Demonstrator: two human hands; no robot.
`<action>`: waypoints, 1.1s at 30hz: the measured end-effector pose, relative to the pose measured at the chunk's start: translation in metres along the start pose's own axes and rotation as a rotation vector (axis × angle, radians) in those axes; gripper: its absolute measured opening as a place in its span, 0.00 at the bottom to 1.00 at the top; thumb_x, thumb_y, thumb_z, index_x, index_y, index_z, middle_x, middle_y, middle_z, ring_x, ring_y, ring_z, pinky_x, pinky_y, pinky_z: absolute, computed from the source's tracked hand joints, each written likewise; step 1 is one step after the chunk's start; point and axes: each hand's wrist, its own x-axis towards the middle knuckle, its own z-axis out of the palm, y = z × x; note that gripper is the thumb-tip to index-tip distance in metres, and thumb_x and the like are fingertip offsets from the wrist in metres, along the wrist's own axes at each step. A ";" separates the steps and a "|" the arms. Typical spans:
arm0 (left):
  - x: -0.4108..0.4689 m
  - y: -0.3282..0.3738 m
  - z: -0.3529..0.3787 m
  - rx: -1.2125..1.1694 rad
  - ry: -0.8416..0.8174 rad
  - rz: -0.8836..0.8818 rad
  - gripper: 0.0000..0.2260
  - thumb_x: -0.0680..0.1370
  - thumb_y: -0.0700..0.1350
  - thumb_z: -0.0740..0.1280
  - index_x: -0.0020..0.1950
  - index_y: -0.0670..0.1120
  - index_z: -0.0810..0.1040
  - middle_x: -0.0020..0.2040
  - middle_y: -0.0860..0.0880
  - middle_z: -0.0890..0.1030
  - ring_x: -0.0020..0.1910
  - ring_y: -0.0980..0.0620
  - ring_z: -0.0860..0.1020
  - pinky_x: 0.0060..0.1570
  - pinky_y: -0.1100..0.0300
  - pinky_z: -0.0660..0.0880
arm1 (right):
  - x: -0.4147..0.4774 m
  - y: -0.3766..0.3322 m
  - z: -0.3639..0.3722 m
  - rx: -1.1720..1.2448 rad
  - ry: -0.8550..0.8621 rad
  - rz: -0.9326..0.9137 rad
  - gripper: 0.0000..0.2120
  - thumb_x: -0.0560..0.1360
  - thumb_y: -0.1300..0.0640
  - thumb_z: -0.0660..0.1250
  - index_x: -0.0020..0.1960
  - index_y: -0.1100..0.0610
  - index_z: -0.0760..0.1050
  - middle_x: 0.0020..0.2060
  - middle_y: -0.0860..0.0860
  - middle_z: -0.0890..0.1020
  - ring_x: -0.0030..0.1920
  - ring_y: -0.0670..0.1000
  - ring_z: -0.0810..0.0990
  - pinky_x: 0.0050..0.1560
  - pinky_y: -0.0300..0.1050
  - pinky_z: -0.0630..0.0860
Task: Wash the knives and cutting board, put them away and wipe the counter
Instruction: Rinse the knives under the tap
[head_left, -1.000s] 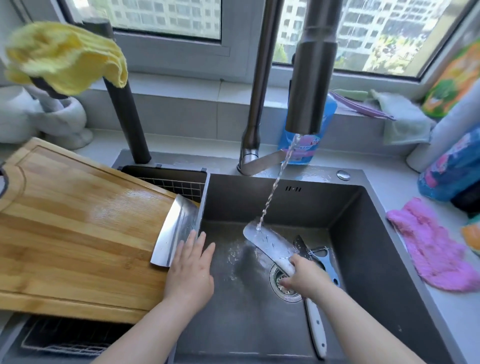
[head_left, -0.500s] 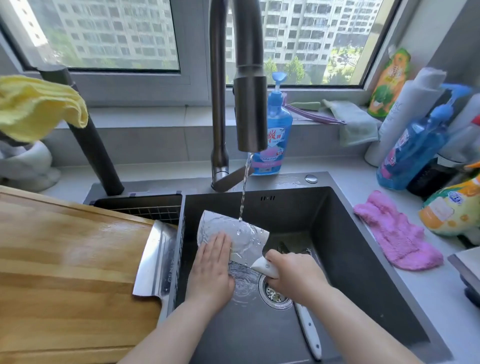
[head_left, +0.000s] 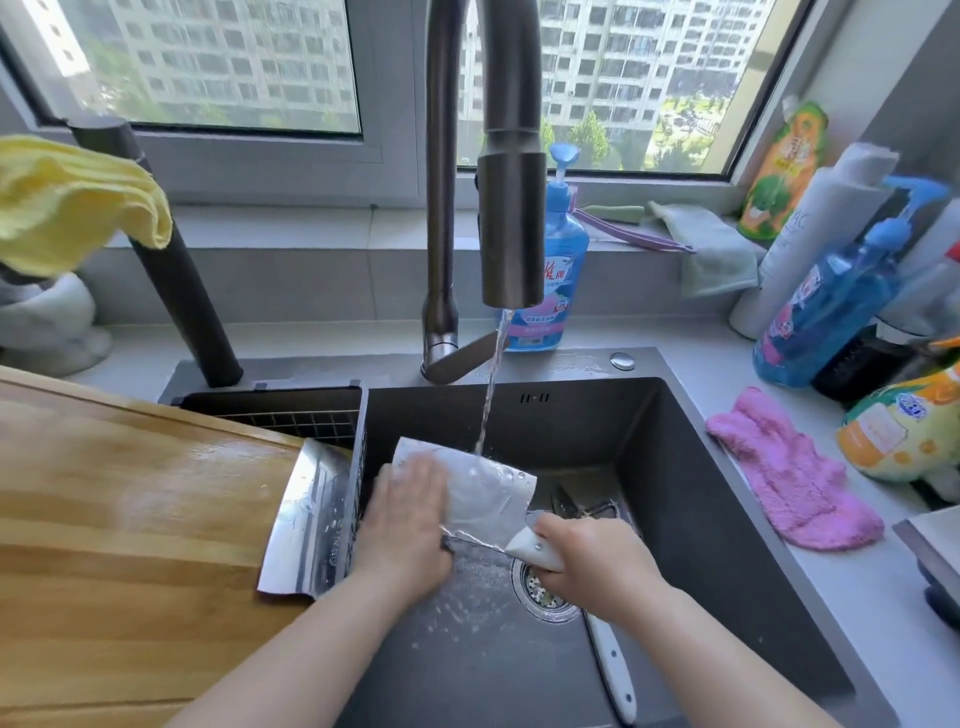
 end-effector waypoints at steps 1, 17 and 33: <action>-0.003 0.006 0.007 -0.008 0.028 0.141 0.34 0.74 0.44 0.57 0.75 0.44 0.42 0.76 0.49 0.42 0.75 0.51 0.42 0.66 0.57 0.28 | 0.001 -0.002 0.001 0.017 0.006 0.007 0.15 0.75 0.51 0.58 0.60 0.53 0.68 0.53 0.52 0.80 0.54 0.58 0.78 0.41 0.43 0.63; -0.004 -0.006 0.001 -0.003 0.007 0.052 0.35 0.75 0.43 0.56 0.75 0.44 0.39 0.73 0.51 0.36 0.74 0.52 0.38 0.65 0.60 0.27 | 0.006 -0.007 0.003 0.063 0.025 0.057 0.17 0.75 0.50 0.59 0.63 0.49 0.67 0.54 0.49 0.81 0.56 0.55 0.78 0.43 0.43 0.64; -0.005 0.033 0.021 -0.034 -0.183 0.338 0.32 0.66 0.51 0.60 0.70 0.44 0.65 0.72 0.50 0.64 0.71 0.57 0.59 0.71 0.60 0.48 | -0.013 -0.009 0.011 0.140 -0.117 0.180 0.04 0.75 0.50 0.58 0.41 0.46 0.65 0.38 0.46 0.75 0.45 0.55 0.72 0.31 0.41 0.60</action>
